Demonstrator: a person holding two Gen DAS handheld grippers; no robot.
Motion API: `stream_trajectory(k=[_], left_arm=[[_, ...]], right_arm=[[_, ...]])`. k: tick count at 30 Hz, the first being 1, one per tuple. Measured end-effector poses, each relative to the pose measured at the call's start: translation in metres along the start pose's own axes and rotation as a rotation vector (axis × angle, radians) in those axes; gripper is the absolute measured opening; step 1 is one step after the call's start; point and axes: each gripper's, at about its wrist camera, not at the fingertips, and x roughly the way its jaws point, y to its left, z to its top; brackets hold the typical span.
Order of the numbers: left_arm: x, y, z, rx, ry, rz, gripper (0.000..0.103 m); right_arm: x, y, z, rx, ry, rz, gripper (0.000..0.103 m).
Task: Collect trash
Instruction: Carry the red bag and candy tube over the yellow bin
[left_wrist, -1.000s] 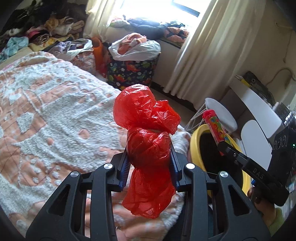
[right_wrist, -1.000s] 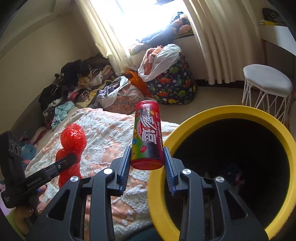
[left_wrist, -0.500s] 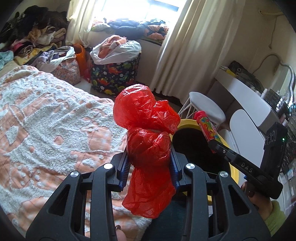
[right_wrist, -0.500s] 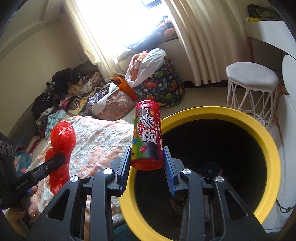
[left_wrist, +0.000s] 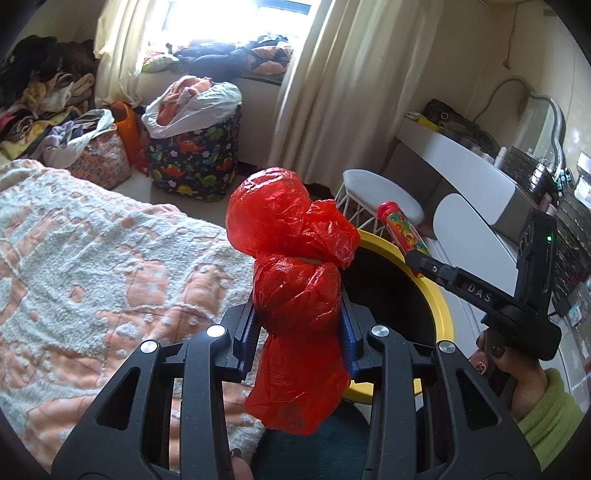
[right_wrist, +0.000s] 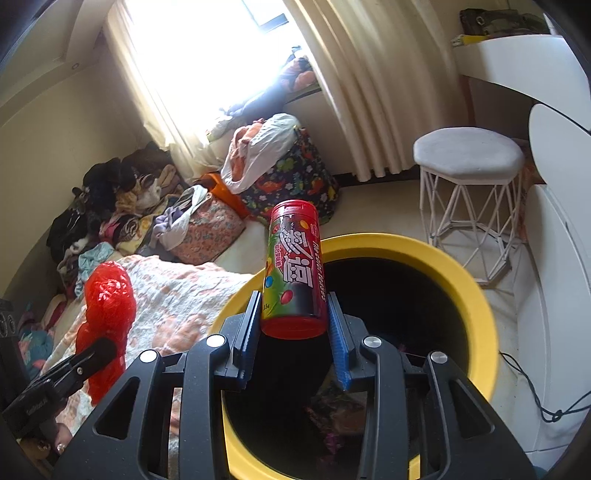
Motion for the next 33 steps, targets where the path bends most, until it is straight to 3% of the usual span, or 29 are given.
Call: stream_trajectory(k=[33], left_arm=[[0.041, -0.061, -0.013, 0.163, 0.075, -0.062, 0.029]], right_arm=[[-0.018, -0.055, 0.015, 0.088, -0.014, -0.063, 0.033]])
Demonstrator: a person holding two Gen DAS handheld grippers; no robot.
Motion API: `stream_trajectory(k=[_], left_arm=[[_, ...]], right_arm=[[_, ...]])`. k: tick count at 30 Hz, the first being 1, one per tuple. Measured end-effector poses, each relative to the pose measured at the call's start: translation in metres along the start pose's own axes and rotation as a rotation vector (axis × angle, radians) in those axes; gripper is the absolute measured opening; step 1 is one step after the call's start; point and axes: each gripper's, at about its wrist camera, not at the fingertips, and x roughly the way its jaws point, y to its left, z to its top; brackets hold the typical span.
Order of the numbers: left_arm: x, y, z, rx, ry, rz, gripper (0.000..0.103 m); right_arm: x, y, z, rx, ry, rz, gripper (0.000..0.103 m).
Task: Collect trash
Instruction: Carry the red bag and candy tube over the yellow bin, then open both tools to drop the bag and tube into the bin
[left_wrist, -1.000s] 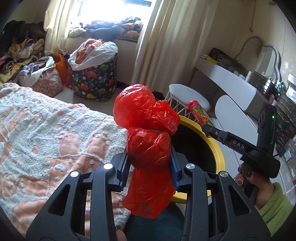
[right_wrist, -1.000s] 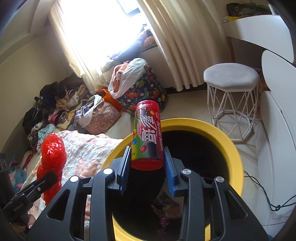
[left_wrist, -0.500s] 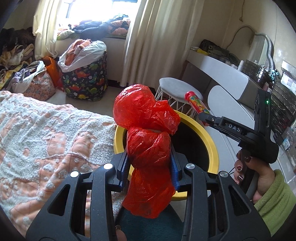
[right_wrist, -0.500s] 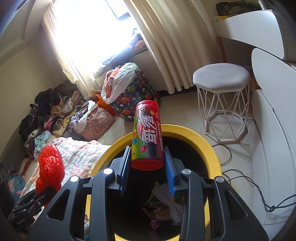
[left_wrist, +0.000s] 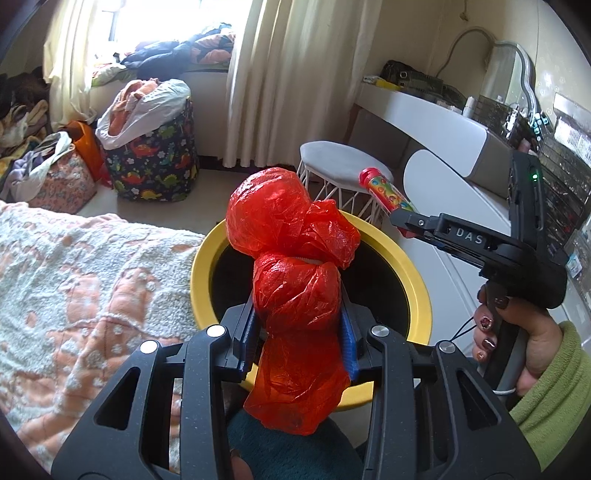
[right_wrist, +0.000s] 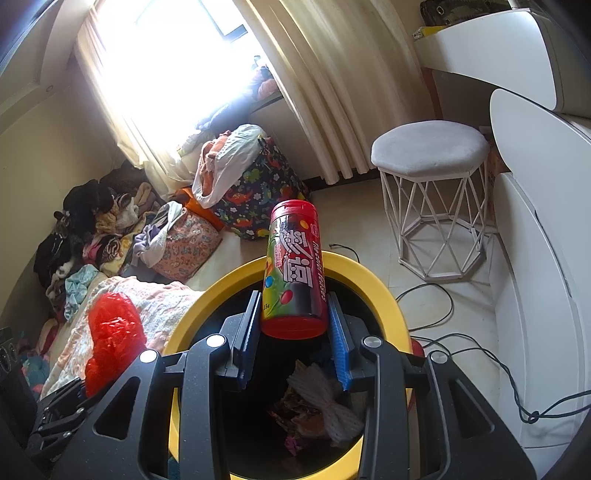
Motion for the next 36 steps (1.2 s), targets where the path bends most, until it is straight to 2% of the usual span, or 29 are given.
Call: stream_trajectory(k=[17, 36], left_arm=[[0.039, -0.011, 0.005, 0.038, 0.063, 0.009, 0.03], [0.058, 0.0, 0.011, -0.001, 0.093, 0.026, 0.031]], right_arm=[[0.005, -0.004, -0.003, 0.018, 0.036, 0.032, 0.033], [0.015, 0.01, -0.008, -0.035, 0.095, 0.072, 0.033]])
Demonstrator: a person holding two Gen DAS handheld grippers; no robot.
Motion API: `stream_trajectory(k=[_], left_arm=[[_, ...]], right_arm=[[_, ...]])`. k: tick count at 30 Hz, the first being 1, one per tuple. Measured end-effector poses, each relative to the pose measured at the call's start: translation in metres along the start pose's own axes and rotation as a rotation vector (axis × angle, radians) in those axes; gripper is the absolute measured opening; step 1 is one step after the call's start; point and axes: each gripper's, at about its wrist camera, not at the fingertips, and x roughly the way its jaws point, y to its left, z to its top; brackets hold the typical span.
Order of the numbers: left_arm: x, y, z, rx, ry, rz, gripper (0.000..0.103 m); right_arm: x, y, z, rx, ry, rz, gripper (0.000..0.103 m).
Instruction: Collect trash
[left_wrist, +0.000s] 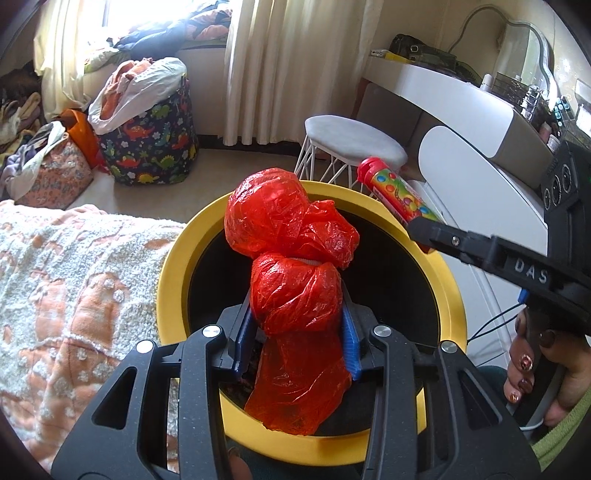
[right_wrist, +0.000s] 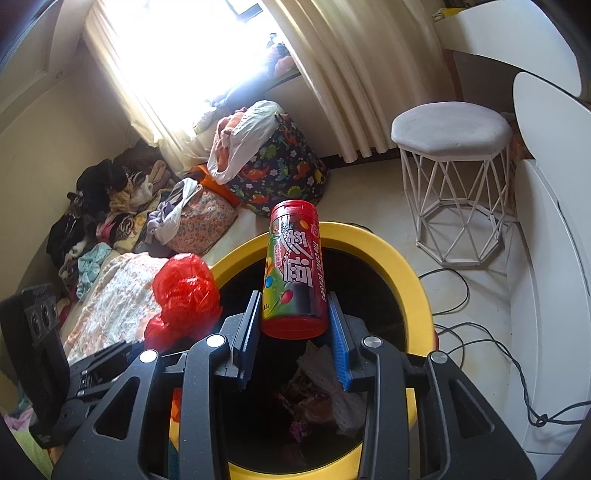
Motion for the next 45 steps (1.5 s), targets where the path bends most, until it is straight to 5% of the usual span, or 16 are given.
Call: stream_trajectory(k=[12, 18, 21, 29, 37, 45], left_arm=[[0.0, 0.002, -0.001, -0.018, 0.005, 0.004, 0.039], [-0.001, 0.005, -0.003, -0.019, 0.013, -0.001, 0.055], [-0.005, 0.006, -0.002, -0.023, 0.009, 0.001, 0.071], [-0.021, 0.01, -0.001, -0.037, -0.03, 0.011, 0.091], [-0.041, 0.018, -0.001, -0.045, -0.058, 0.047, 0.092], [-0.066, 0.031, -0.004, -0.082, -0.089, 0.095, 0.092]], right_arm=[[0.003, -0.001, -0.001, 0.005, 0.012, -0.009, 0.034], [-0.001, 0.0, 0.0, 0.005, 0.007, -0.018, 0.034], [-0.004, 0.0, 0.0, 0.004, 0.005, -0.024, 0.035], [-0.012, 0.003, 0.001, 0.003, -0.016, -0.046, 0.06], [-0.027, 0.01, 0.001, -0.004, -0.057, -0.081, 0.086], [-0.041, 0.033, -0.003, -0.051, -0.088, -0.104, 0.094]])
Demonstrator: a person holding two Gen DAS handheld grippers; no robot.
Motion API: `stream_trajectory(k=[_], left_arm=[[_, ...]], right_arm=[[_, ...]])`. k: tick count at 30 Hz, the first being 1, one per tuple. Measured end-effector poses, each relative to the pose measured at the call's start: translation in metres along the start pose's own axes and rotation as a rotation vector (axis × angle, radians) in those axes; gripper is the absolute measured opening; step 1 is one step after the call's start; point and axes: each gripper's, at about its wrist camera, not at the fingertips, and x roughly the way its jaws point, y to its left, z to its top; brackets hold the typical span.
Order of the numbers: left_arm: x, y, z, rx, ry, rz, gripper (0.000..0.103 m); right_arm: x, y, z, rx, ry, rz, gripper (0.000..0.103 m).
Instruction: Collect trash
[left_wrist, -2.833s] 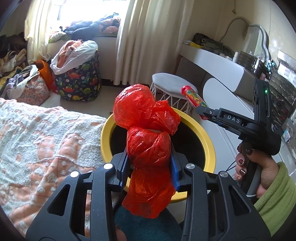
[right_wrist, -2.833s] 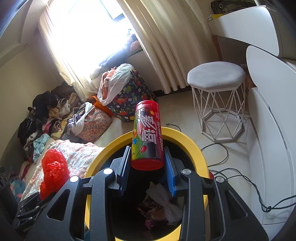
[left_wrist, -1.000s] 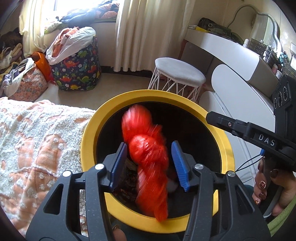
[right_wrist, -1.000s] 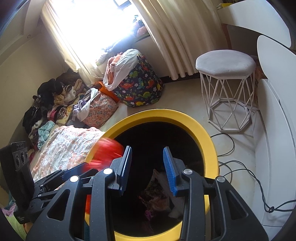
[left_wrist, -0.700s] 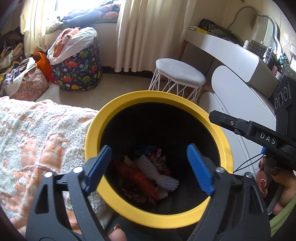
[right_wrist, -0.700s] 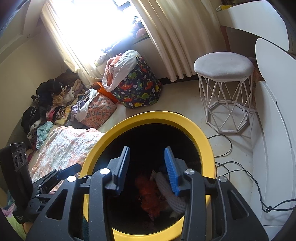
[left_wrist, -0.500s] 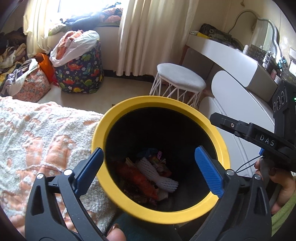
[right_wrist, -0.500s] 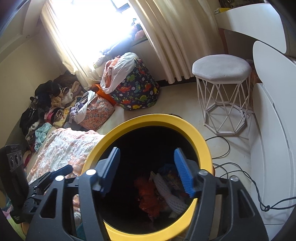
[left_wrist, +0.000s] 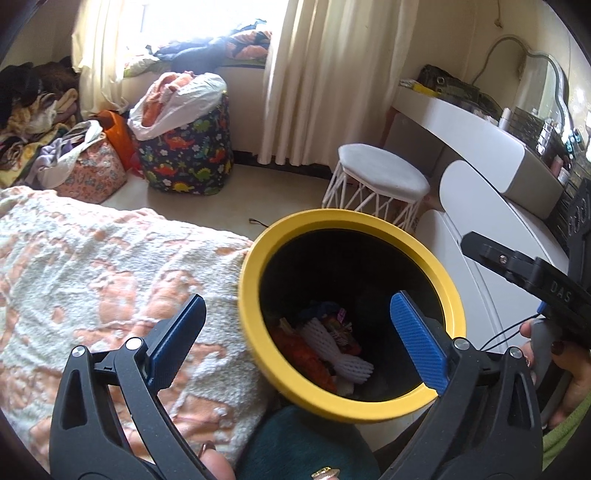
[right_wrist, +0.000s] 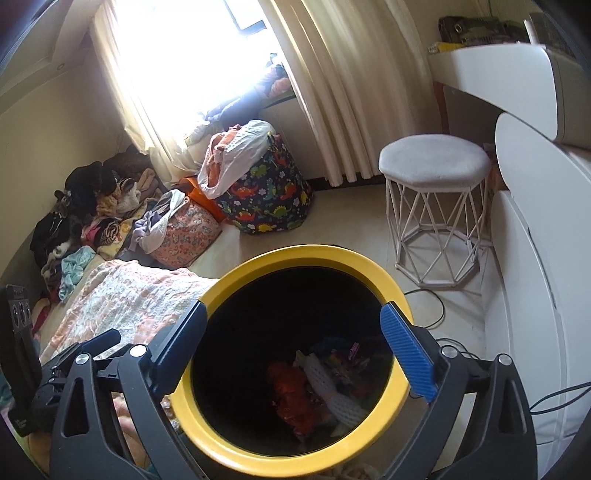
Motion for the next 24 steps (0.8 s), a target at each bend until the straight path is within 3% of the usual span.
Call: stream_trajectory(k=[19, 24], left_arm=[[-0.071, 0.056, -0.018, -0.112, -0.14, 0.177, 0.092], [-0.085, 0.067, -0.032, -0.116, -0.164, 0.227, 0.092]], right_arm=[[-0.039, 0.067, -0.018, -0.195, -0.099, -0.005, 0.096], [-0.057, 0.082, -0.03, -0.199, -0.213, 0.006, 0.096]])
